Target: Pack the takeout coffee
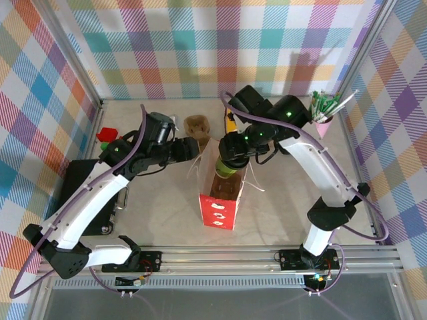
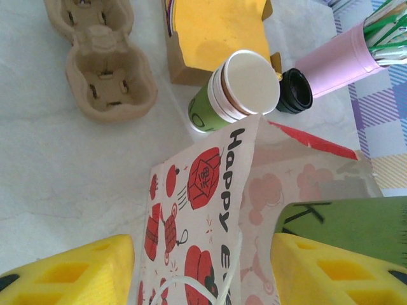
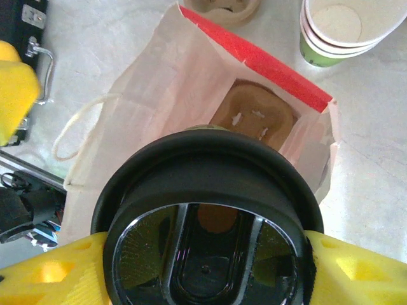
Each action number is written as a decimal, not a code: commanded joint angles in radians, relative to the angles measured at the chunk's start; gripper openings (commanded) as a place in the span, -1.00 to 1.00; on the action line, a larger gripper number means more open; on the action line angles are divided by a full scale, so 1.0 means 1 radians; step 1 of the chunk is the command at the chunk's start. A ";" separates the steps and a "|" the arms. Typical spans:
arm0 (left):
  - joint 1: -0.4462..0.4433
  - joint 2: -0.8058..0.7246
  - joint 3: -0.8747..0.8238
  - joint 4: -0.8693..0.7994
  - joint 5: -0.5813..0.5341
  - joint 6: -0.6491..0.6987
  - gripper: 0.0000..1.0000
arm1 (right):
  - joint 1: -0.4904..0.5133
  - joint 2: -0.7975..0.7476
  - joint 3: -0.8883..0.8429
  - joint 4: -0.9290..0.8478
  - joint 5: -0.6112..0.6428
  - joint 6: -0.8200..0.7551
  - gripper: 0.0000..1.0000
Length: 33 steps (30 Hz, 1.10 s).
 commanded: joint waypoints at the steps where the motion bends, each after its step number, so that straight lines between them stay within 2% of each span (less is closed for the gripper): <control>1: 0.021 0.013 0.045 -0.040 0.018 0.116 0.17 | 0.025 0.024 -0.010 -0.037 0.029 0.037 0.19; 5: 0.029 0.024 0.046 0.003 0.109 0.234 0.15 | 0.041 0.056 -0.008 -0.053 0.048 0.046 0.18; 9: 0.041 0.038 0.055 -0.019 0.156 0.234 0.00 | 0.043 0.063 -0.011 -0.060 0.062 0.046 0.18; 15: 0.041 0.018 0.015 -0.044 0.275 0.228 -0.04 | 0.043 0.082 -0.004 -0.072 0.073 0.034 0.18; 20: 0.041 -0.005 -0.094 -0.015 0.342 0.176 -0.07 | 0.043 0.096 -0.008 -0.088 0.085 0.012 0.18; 24: 0.027 -0.016 -0.200 0.051 0.450 0.095 -0.14 | 0.043 0.108 -0.007 -0.100 0.099 0.004 0.16; 30: -0.008 -0.042 -0.275 0.172 0.511 -0.041 -0.21 | 0.043 0.106 -0.003 -0.125 0.128 0.006 0.17; 33: -0.045 -0.035 -0.289 0.219 0.506 -0.115 -0.21 | 0.041 0.117 0.020 -0.148 0.140 0.019 0.17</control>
